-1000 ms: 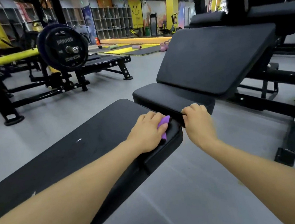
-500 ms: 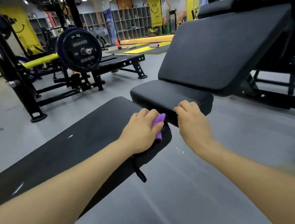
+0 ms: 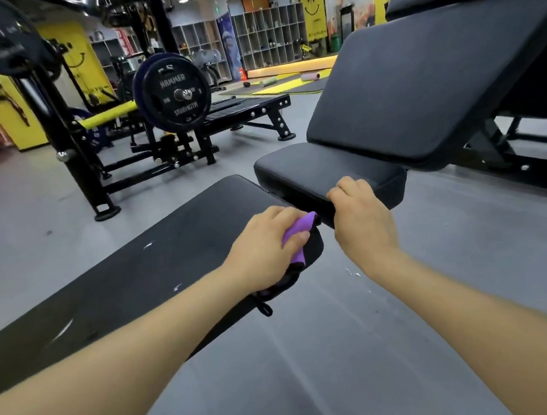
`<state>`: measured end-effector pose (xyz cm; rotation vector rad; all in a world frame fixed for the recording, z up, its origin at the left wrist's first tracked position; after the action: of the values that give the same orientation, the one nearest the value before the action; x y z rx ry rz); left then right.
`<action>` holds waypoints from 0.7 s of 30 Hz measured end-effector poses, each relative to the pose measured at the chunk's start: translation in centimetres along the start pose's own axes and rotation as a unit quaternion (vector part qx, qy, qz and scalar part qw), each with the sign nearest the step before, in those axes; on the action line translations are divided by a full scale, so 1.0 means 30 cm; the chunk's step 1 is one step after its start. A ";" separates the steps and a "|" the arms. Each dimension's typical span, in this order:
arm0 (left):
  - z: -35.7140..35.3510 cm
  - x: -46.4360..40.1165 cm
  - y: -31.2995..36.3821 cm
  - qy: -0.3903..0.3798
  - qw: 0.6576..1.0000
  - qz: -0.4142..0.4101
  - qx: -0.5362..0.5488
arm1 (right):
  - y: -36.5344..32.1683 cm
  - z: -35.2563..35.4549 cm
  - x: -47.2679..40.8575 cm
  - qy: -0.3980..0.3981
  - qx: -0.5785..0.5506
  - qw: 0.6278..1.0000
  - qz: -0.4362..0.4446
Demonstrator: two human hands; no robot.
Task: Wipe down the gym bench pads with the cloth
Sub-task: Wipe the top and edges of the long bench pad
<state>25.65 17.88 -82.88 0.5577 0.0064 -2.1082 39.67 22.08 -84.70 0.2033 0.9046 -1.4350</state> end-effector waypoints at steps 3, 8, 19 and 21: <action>-0.009 -0.090 -0.051 -0.013 0.999 0.045 0.000 | -0.001 0.002 0.003 0.010 0.004 1.000 0.008; -0.022 -0.172 -0.098 -0.008 0.992 0.123 -0.008 | -0.005 0.005 0.006 -0.018 0.020 1.000 -0.006; 0.038 -0.009 -0.105 -0.010 0.995 0.100 0.002 | -0.087 0.004 0.044 -0.148 -0.142 0.971 -0.125; 0.022 -0.063 -0.161 -0.004 0.989 0.148 -0.002 | -0.094 0.009 0.053 -0.150 -0.141 0.970 -0.129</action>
<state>22.46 21.99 -82.53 0.5140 -0.0729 -1.8205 37.04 20.18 -84.43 -0.3498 0.8931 -1.5037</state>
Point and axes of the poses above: each hand's wrist, its own x-axis away from the middle knuckle, its own z-axis out of the back of the hand, y = z × x, the point moved 4 cm from there along -x, towards the middle knuckle, and after that the axes turned 15 degrees about -z, right-handed, at the moved point
